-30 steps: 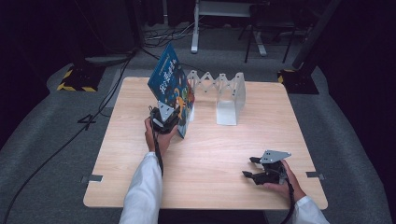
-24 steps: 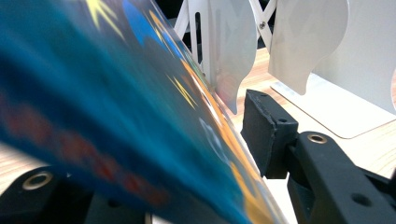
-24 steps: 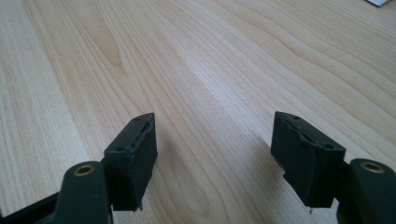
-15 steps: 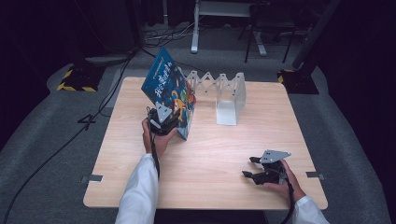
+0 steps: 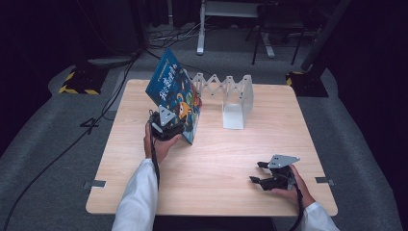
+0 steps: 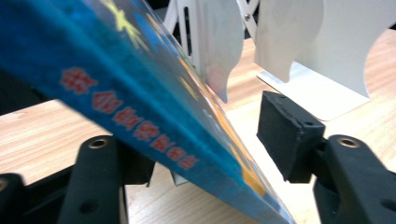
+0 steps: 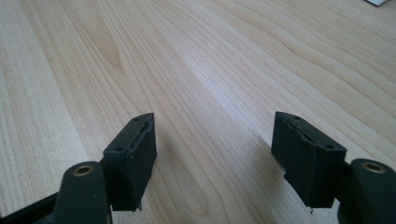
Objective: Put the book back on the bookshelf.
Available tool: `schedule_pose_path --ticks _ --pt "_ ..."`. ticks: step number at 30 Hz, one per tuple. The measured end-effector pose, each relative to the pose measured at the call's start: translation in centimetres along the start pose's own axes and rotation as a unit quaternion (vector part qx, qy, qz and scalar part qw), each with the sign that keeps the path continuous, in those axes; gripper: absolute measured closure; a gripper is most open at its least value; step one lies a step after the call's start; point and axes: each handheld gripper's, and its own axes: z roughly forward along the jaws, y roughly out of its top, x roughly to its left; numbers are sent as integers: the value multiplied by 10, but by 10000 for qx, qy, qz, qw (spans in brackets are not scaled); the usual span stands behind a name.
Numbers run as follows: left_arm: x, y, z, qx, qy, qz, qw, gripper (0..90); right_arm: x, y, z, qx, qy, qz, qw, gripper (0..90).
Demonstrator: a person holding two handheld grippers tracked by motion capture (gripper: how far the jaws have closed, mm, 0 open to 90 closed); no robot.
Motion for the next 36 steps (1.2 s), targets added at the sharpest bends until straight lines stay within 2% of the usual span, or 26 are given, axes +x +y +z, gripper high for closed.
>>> schedule_pose_path --ticks 5,10,13,22,25,36 --pt "-3 3 -5 97 -224 110 9996 303 0 0 0 23 1 -2 10000 306" --pt "-1 3 -11 316 -470 137 9983 239 1 1 -1 77 -14 -31 10000 291" --pt "-1 3 -19 292 -608 175 9976 214 1 2 -1 121 -43 0 9999 269" --pt "1 -3 -34 461 -721 258 9960 168 -1 7 -11 2 -151 198 9997 262" --pt "1 -6 -40 535 -740 326 9953 163 -2 9 -13 38 -286 247 9993 262" --pt "0 -15 -64 699 -790 753 9916 161 -2 16 -26 -21 -510 237 9984 253"
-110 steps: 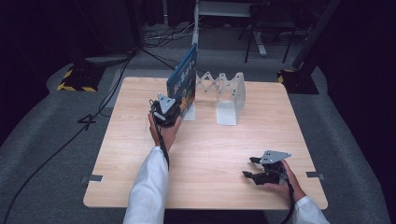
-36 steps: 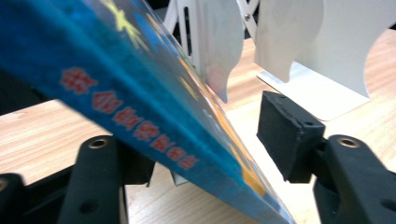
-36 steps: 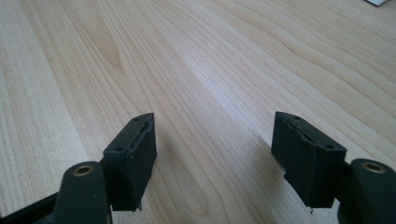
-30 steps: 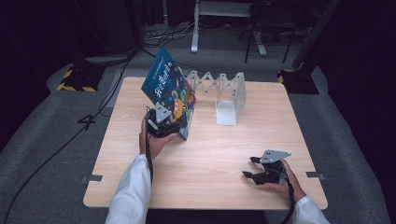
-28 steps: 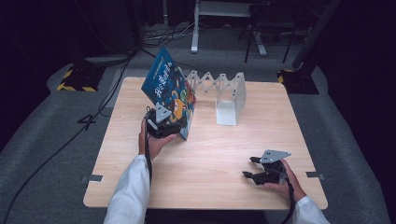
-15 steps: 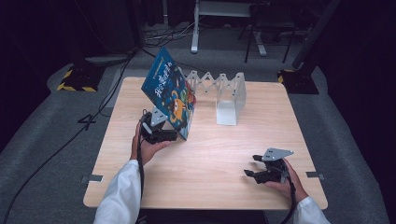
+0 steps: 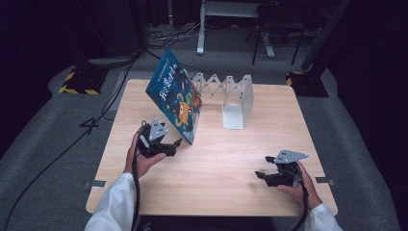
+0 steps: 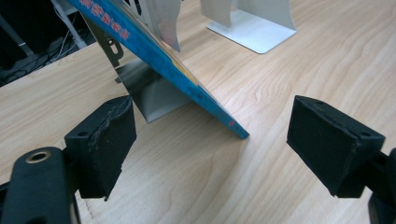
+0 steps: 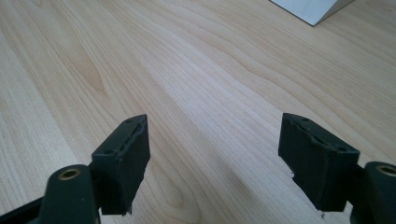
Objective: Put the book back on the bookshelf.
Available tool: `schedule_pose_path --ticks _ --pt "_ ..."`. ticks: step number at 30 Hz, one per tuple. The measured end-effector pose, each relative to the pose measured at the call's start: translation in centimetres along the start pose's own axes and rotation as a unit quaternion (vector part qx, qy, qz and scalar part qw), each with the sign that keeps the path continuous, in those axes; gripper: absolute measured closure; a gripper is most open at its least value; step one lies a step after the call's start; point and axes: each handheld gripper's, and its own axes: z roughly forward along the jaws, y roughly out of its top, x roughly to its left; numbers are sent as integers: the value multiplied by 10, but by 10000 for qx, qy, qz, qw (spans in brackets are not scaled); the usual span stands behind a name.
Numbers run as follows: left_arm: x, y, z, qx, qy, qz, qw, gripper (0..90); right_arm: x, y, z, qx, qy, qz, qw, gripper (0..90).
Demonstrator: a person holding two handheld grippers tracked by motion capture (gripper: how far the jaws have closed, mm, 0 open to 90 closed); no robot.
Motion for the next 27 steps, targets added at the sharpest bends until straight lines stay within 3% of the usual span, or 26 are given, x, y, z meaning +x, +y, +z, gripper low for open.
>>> schedule_pose_path --ticks 5,8,12,19,27 --pt "-4 -8 -7 159 -22 152 9998 165 1 0 -5 53 -128 -57 9999 250" --pt "-7 -15 -12 276 -8 351 9990 162 0 -2 -7 51 -156 -26 9999 250" --pt "-8 -23 -17 360 -14 391 9986 162 0 -4 -11 109 -230 -53 9997 266" --pt "-11 -35 -24 687 74 691 9952 162 -3 -10 -20 118 -291 -60 9995 263" --pt "-10 -49 -38 904 111 820 9925 162 -6 -21 -27 242 -442 -101 9987 261"
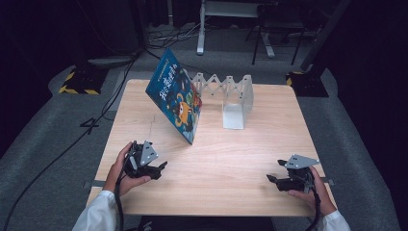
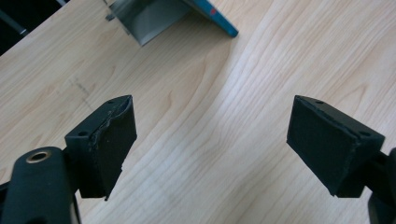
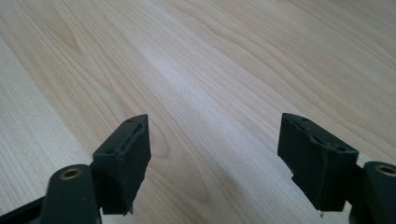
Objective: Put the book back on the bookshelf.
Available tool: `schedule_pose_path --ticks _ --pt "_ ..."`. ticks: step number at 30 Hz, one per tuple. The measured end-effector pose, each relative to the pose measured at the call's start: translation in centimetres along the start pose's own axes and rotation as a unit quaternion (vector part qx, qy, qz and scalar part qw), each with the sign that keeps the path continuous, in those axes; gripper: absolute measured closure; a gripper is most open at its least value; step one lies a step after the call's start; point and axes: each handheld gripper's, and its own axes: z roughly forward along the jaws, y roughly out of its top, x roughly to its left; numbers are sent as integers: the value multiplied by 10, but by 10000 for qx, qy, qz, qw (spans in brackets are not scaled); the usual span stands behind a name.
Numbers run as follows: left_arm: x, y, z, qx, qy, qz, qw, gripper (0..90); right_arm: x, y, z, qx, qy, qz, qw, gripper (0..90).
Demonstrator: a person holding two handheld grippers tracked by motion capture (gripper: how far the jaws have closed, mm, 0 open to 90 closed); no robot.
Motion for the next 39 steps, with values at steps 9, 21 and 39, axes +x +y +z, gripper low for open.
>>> schedule_pose_path --ticks 9,21,39 --pt "-2 -21 -7 326 64 21 9994 162 -6 -14 -7 -52 -211 81 9997 257" --pt "-5 -61 -20 407 -211 -386 9982 166 -19 -43 -24 -170 -338 461 9982 253" --pt "11 -110 -31 418 -563 -1409 9875 173 -35 -85 -37 -40 -559 1165 9916 196"
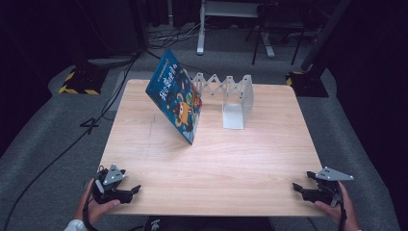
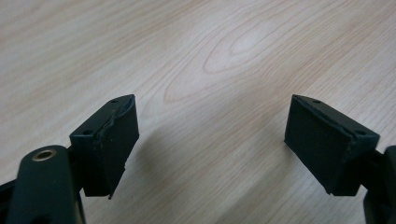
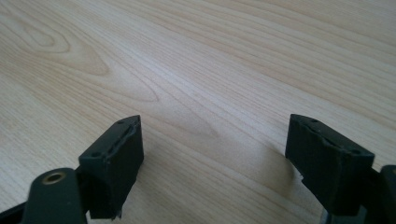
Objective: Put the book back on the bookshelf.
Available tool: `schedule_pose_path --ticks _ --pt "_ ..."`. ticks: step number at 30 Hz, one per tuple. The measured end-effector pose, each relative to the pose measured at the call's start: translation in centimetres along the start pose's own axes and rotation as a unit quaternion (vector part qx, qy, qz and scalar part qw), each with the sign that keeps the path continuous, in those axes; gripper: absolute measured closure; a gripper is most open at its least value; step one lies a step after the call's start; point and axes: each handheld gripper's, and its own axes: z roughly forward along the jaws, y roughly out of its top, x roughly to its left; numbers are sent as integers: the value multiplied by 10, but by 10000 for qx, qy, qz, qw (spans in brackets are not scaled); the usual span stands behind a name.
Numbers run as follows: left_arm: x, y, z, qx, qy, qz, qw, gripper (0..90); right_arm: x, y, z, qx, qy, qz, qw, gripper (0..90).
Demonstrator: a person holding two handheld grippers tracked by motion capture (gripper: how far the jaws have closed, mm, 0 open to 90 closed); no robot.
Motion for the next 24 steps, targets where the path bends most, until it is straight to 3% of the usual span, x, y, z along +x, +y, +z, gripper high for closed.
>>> schedule_pose_path --ticks 1,8,24 --pt "2 -3 0 -88 -58 -103 9999 170 -1 -1 0 -10 2 42 10000 196" --pt "3 -10 -3 -217 53 -182 9996 168 -2 -3 0 -50 -29 149 9999 198" --pt "4 -9 -2 -223 120 -239 9994 168 -2 -3 -1 -43 -82 203 9998 203"
